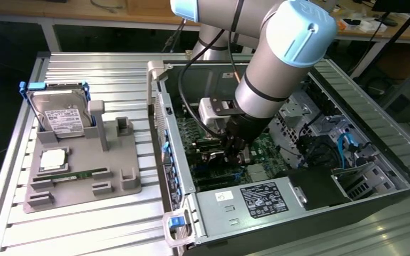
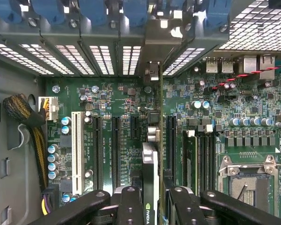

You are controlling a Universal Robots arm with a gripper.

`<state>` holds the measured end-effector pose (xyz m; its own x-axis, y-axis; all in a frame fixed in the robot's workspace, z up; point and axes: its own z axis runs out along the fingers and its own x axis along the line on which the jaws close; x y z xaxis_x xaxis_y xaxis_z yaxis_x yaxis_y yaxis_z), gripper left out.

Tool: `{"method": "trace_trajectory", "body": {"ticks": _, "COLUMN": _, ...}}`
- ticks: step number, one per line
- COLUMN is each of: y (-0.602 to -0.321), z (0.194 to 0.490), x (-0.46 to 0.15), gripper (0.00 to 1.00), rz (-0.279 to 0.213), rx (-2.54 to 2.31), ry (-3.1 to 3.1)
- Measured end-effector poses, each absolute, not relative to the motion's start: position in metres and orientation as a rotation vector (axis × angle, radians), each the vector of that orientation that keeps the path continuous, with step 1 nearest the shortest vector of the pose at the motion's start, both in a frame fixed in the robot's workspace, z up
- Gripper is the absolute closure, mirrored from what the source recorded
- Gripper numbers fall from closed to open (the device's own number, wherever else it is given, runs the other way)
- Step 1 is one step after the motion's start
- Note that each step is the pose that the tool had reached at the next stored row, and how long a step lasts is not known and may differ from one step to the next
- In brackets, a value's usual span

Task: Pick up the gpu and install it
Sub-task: 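Insert the gpu into the slot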

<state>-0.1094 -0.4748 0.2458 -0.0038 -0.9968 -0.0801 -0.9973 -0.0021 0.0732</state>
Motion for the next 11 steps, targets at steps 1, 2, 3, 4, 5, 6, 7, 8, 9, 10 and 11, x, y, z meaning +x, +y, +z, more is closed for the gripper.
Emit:
{"method": "trace_trajectory", "body": {"ticks": 1, "y": -0.475, "z": 0.246, "x": -0.109, "gripper": 0.73, "rz": 0.17, "rx": -2.214, "ry": 2.216}}
{"method": "trace_trajectory", "body": {"ticks": 2, "y": -0.475, "z": 0.246, "x": -0.109, "gripper": 0.73, "rz": 0.17, "rx": -2.214, "ry": 2.216}}
{"method": "trace_trajectory", "body": {"ticks": 3, "y": -0.475, "z": 0.247, "x": -0.109, "gripper": 0.73, "rz": 0.171, "rx": -2.213, "ry": 2.215}}
{"method": "trace_trajectory", "body": {"ticks": 4, "y": -0.475, "z": 0.248, "x": -0.109, "gripper": 0.73, "rz": 0.171, "rx": -2.213, "ry": 2.215}}
{"method": "trace_trajectory", "body": {"ticks": 5, "y": -0.475, "z": 0.249, "x": -0.109, "gripper": 0.73, "rz": 0.172, "rx": -2.212, "ry": 2.214}}
{"method": "trace_trajectory", "body": {"ticks": 6, "y": -0.475, "z": 0.251, "x": -0.109, "gripper": 0.73, "rz": 0.171, "rx": -2.212, "ry": 2.214}}
{"method": "trace_trajectory", "body": {"ticks": 7, "y": -0.475, "z": 0.254, "x": -0.11, "gripper": 0.73, "rz": 0.17, "rx": -2.214, "ry": 2.216}}
{"method": "trace_trajectory", "body": {"ticks": 8, "y": -0.475, "z": 0.255, "x": -0.109, "gripper": 0.73, "rz": 0.17, "rx": -2.215, "ry": 2.216}}
{"method": "trace_trajectory", "body": {"ticks": 9, "y": -0.475, "z": 0.256, "x": -0.109, "gripper": 0.73, "rz": 0.17, "rx": -2.214, "ry": 2.216}}
{"method": "trace_trajectory", "body": {"ticks": 10, "y": -0.475, "z": 0.256, "x": -0.109, "gripper": 0.73, "rz": 0.17, "rx": -2.214, "ry": 2.216}}
{"method": "trace_trajectory", "body": {"ticks": 11, "y": -0.475, "z": 0.256, "x": -0.109, "gripper": 0.73, "rz": 0.17, "rx": -2.214, "ry": 2.216}}
